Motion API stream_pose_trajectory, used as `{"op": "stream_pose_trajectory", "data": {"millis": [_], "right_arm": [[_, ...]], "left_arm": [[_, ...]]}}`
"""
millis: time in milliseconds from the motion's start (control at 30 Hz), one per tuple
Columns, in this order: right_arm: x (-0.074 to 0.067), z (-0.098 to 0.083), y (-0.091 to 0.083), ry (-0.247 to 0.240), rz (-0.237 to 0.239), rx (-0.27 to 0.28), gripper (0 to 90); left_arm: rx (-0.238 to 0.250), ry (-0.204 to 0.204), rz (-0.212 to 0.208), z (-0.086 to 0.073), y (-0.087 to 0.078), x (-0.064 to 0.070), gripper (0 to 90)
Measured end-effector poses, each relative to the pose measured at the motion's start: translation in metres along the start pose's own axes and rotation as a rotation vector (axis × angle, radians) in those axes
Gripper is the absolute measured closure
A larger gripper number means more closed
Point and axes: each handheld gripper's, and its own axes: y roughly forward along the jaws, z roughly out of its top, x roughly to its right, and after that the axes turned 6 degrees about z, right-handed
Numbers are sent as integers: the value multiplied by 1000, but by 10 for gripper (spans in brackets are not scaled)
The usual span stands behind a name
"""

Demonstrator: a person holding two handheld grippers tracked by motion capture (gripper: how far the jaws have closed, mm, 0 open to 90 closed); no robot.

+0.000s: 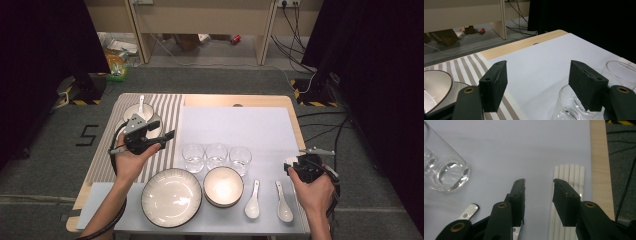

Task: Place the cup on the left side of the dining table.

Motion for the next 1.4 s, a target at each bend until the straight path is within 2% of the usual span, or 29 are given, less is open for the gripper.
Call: {"op": "stream_pose_trajectory", "data": {"millis": [67,100,133,333,667,1000,1267,1400], "right_arm": [[3,-2,4,17,1,-39,640],[3,-2,4,17,1,-39,640],[6,-4,8,37,8,-77,644],[12,-6,17,82,-1,-151,685],[15,-8,24,82,-15,-219,735],[10,-8,31,65,-30,-263,761],[2,-6,36,27,-84,-303,819],[2,-3,37,48,-87,-321,840]], "left_arm": [[-2,-3,-3,-1,0,1,307],[-2,-3,-6,-1,0,1,307],[-2,-6,-7,-2,1,2,307],[2,-10,-16,-2,4,4,307],[1,-15,-21,-3,2,4,307],[7,-16,-21,-3,1,4,307],[6,-19,-22,-4,1,3,307],[8,-19,-23,-3,1,3,307]]}}
